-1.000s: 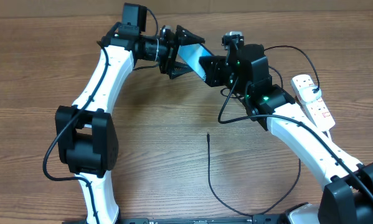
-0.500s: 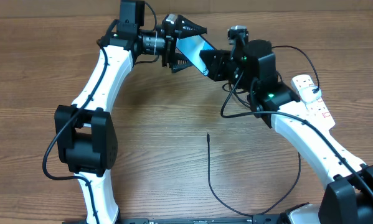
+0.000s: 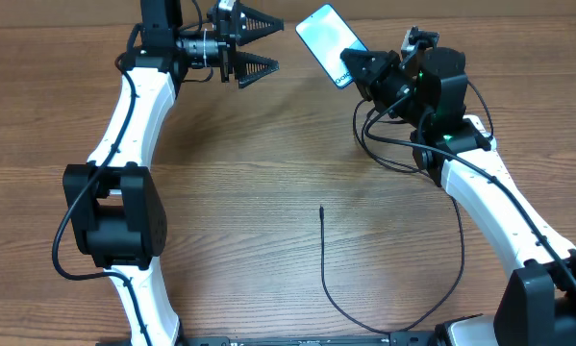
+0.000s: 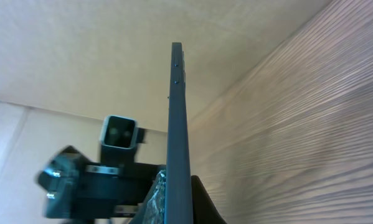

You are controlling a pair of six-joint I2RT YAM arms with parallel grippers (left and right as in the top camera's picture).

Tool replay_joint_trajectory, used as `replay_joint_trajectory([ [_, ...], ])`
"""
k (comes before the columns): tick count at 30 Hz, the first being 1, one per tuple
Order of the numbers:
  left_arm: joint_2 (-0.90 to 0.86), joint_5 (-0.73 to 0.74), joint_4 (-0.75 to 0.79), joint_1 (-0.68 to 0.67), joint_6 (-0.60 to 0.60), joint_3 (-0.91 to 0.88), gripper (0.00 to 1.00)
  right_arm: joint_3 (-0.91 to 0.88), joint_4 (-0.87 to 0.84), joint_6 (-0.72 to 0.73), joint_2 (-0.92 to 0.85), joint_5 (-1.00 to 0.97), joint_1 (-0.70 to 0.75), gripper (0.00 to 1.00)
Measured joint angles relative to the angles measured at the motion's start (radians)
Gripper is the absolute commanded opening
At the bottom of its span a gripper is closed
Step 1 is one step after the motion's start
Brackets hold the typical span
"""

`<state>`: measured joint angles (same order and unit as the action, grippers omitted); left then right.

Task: Plug charger to phone and switch on socket

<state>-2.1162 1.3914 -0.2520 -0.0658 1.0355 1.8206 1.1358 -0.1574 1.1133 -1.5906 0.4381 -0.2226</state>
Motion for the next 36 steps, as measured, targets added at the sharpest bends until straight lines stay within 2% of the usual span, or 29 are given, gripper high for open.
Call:
replay_joint_trajectory([
  [11, 0.000, -0.131, 0.052, -0.001, -0.024, 0.000, 1.00, 0.000, -0.089, 0.305, 0.000, 0.061, -0.008, 0.04],
  [16, 0.000, -0.159, 0.167, -0.001, 0.040, 0.000, 1.00, 0.000, -0.090, 0.415, 0.000, 0.060, -0.044, 0.04],
  [20, 0.000, -0.181, 0.179, -0.007, 0.095, 0.000, 1.00, 0.000, -0.105, 0.477, 0.000, 0.043, -0.077, 0.04],
  [23, 0.000, -0.193, 0.179, -0.013, 0.134, 0.000, 0.82, 0.000, -0.109, 0.497, 0.000, 0.016, -0.105, 0.04],
  [24, 0.000, -0.199, 0.179, -0.018, 0.158, 0.000, 0.79, 0.000, -0.111, 0.506, 0.000, -0.002, -0.117, 0.04],
  [32, 0.000, -0.210, 0.181, -0.053, 0.309, 0.000, 0.79, 0.000, -0.121, 0.536, 0.000, -0.068, -0.162, 0.04],
  [34, 0.000, -0.213, 0.181, -0.059, 0.327, 0.000, 0.76, 0.000, -0.121, 0.536, 0.000, -0.076, -0.164, 0.04],
  [36, 0.000, -0.219, 0.181, -0.059, 0.336, 0.000, 0.67, 0.000, -0.122, 0.536, 0.000, -0.081, -0.166, 0.04],
])
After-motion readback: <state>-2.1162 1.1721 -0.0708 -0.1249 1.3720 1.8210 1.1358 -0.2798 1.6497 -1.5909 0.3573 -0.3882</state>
